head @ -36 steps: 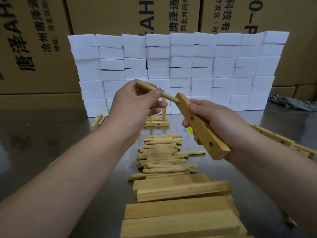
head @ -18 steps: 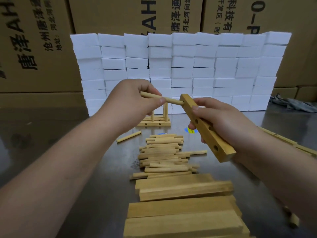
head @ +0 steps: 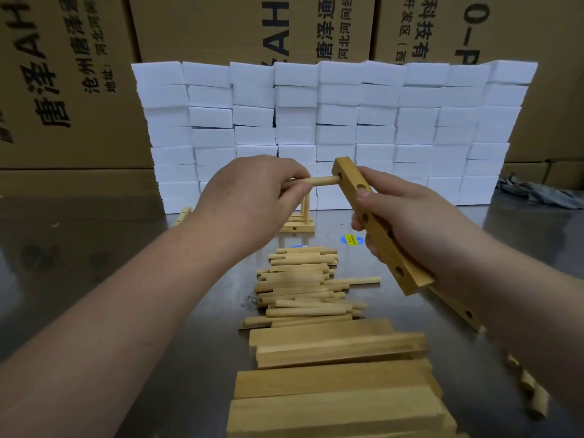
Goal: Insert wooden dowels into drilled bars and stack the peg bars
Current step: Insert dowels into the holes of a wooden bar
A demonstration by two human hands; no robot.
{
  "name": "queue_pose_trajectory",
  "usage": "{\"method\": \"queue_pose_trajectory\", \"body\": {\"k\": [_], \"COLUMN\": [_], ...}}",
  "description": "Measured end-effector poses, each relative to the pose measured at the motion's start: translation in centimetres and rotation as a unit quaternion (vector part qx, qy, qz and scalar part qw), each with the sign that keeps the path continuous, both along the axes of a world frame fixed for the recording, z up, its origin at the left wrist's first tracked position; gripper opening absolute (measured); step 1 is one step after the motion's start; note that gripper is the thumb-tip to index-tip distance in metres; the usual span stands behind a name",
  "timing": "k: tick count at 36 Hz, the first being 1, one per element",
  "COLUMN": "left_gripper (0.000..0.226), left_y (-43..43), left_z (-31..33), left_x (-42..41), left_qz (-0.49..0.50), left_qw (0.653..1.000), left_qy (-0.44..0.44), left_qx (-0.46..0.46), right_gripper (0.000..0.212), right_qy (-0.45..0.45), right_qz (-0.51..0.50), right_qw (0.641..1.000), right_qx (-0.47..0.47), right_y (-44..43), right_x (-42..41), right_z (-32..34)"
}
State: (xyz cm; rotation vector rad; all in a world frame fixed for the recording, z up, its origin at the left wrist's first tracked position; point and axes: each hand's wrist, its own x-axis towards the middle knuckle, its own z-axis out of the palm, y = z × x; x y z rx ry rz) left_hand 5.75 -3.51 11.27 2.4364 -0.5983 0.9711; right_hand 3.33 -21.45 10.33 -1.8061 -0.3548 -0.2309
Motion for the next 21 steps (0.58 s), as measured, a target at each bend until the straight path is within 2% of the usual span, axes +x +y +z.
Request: {"method": "queue_pose_trajectory", "body": {"k": [14,21], "left_gripper": [0.021,0.021], "left_y": [-0.43,-0.43], "left_z": [0.12,0.16], "left_x": [-0.5,-0.51], "left_qz": [0.013,0.006], "left_qw": [0.998,0.999], "left_qy": [-0.047,-0.051], "left_qx": [0.026,0.014], "right_gripper": [0.022,0.019], "right_qy": [-0.017,0.007], "right_qz": [-0.033,0.004], "right_qw": [0.997,1.0], "right_qx": [-0.071,-0.017], "right_y": [-0.02,0.12], "right_x": [0.08,-0.17], "right_z": [0.02,0.19]}}
